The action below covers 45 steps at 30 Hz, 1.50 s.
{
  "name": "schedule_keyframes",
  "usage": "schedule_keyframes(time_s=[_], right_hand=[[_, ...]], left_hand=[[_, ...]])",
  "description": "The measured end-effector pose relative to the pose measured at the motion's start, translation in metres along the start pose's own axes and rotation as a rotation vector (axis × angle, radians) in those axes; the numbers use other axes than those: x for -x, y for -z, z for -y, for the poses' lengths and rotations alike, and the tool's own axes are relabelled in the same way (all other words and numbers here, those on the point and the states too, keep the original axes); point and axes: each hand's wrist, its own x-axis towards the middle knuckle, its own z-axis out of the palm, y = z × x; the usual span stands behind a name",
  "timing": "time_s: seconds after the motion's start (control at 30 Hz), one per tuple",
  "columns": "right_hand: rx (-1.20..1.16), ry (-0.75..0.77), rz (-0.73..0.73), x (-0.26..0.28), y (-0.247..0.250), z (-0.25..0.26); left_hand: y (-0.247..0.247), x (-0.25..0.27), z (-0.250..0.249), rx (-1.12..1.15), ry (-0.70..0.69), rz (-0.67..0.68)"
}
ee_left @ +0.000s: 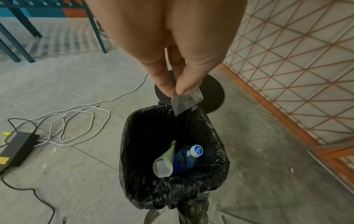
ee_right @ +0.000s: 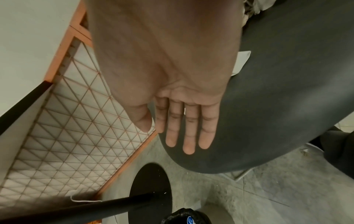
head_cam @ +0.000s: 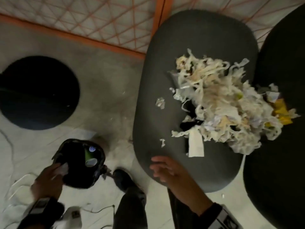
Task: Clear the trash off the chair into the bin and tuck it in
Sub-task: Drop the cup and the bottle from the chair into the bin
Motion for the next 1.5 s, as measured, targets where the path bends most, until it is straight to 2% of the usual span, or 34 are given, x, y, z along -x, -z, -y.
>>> schedule_keyframes(time_s=[0.07, 0.1, 0.3, 0.43, 0.57, 0.7, 0.93, 1.1, 1.2, 1.3, 1.4, 1.5], right_hand=[[0.046, 0.016, 0.024, -0.007, -0.005, -0.007], [0.078, 0.029, 0.032, -0.012, -0.010, -0.011], [0.279, 0.033, 0.131, -0.046, -0.051, -0.023], [0.238, -0.013, 0.114, -0.060, -0.058, -0.016], [0.217, -0.035, 0.085, -0.062, -0.057, -0.013], [0.252, -0.031, 0.067, -0.061, -0.059, -0.014], [0.268, -0.084, 0.098, -0.062, -0.060, -0.006], [0.396, -0.030, 0.196, -0.053, -0.079, -0.016], [0.627, -0.053, 0.286, -0.049, -0.089, -0.048], [0.918, -0.155, 0.392, -0.043, -0.084, -0.099], [1.098, -0.284, 0.480, -0.027, -0.067, -0.127], [1.035, -0.300, 0.433, -0.011, -0.041, -0.114]], left_hand=[[0.001, -0.005, -0.015, -0.017, 0.064, -0.014], [-0.005, -0.009, -0.021, -0.009, 0.030, -0.004], [-0.042, -0.037, -0.010, -0.057, 0.058, 0.065], [-0.061, -0.044, 0.001, 0.052, 0.090, 0.108], [-0.065, -0.040, 0.005, 0.092, 0.178, 0.145], [-0.058, -0.031, 0.006, 0.184, 0.205, 0.163], [-0.037, -0.020, 0.002, 0.298, 0.237, 0.114], [-0.044, -0.018, -0.004, 0.340, 0.156, 0.233], [-0.046, 0.000, -0.021, 0.319, 0.109, 0.319], [-0.047, 0.022, -0.031, 0.260, 0.056, 0.378], [-0.036, 0.049, -0.056, 0.260, -0.065, 0.353], [-0.012, 0.085, -0.105, 0.300, -0.273, 0.255]])
